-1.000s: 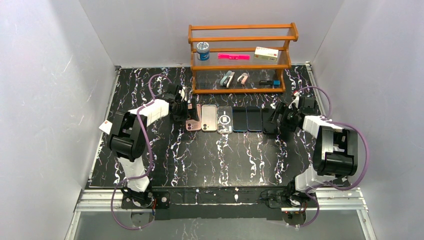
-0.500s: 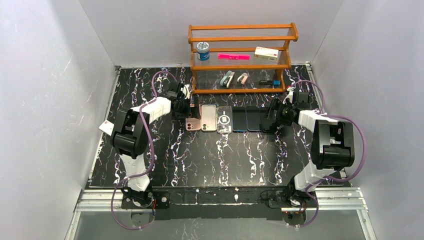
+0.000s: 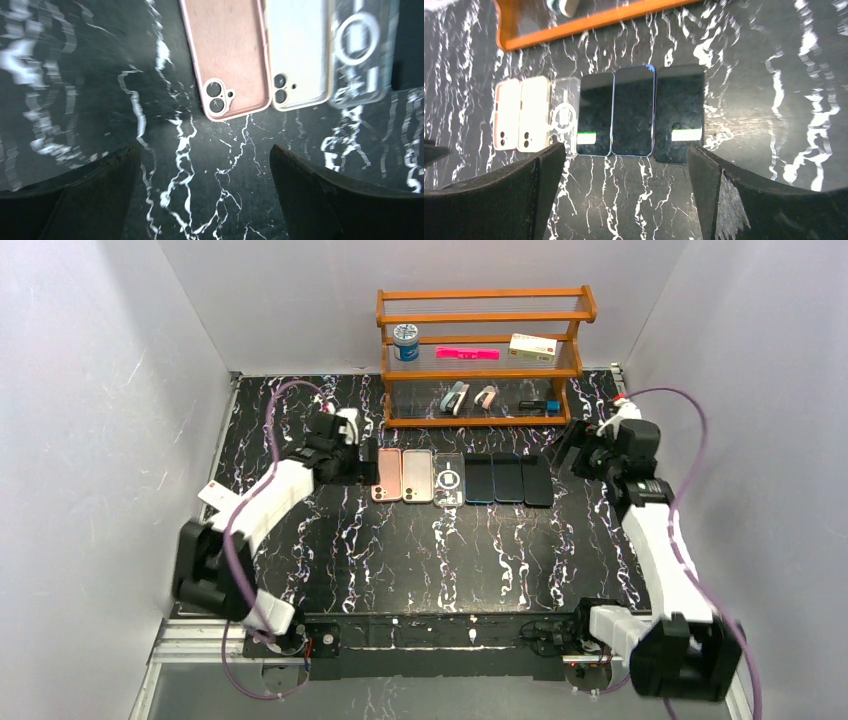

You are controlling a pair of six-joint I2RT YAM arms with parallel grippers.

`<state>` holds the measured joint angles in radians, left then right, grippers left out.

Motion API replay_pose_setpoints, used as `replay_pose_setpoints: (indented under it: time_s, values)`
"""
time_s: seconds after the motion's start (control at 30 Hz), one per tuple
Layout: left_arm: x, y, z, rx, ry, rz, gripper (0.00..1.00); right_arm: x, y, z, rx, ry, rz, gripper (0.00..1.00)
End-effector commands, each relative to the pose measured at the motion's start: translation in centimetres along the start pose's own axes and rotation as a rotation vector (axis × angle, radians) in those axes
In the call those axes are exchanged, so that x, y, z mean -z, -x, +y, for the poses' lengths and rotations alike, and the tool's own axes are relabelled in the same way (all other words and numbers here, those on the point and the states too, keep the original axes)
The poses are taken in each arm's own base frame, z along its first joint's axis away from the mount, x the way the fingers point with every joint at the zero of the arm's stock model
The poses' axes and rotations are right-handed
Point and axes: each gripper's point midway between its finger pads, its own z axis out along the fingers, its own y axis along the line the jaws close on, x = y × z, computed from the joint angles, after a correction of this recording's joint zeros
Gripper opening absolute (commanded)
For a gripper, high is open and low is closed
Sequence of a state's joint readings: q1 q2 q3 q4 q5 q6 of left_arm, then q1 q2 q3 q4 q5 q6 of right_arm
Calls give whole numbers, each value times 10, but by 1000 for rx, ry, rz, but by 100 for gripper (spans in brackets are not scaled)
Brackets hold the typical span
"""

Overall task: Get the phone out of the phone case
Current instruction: Reset both arms

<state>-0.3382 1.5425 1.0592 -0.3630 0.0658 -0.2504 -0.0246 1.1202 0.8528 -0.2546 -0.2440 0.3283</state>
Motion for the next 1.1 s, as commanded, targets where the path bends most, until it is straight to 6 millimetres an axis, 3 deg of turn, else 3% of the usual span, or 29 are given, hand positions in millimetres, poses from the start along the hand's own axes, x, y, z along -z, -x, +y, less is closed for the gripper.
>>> replay_pose_setpoints:
  time_s: [0.0,0.13,0.23,0.43,0.53,0.7,1.07]
  values:
    - [92,31,17,54,113,-280,98,55,12,1,-13,-83,-147,99]
    - [165,32,27,99,137,-491,98,112,25,18,71,-49,-313,99]
    - [205,23,35,135,138,-626,98,141,30,23,110,-53,-410,99]
    - [260,-10,66,248,193,-893,98,170,25,9,136,-126,-537,99]
    - [274,-25,81,312,217,-1004,98,175,19,3,143,-146,-580,99]
    - [275,-40,93,312,242,-1069,98,172,11,-5,147,-151,-625,99]
    - [271,-40,94,304,255,-1060,98,166,5,-2,161,-125,-599,99]
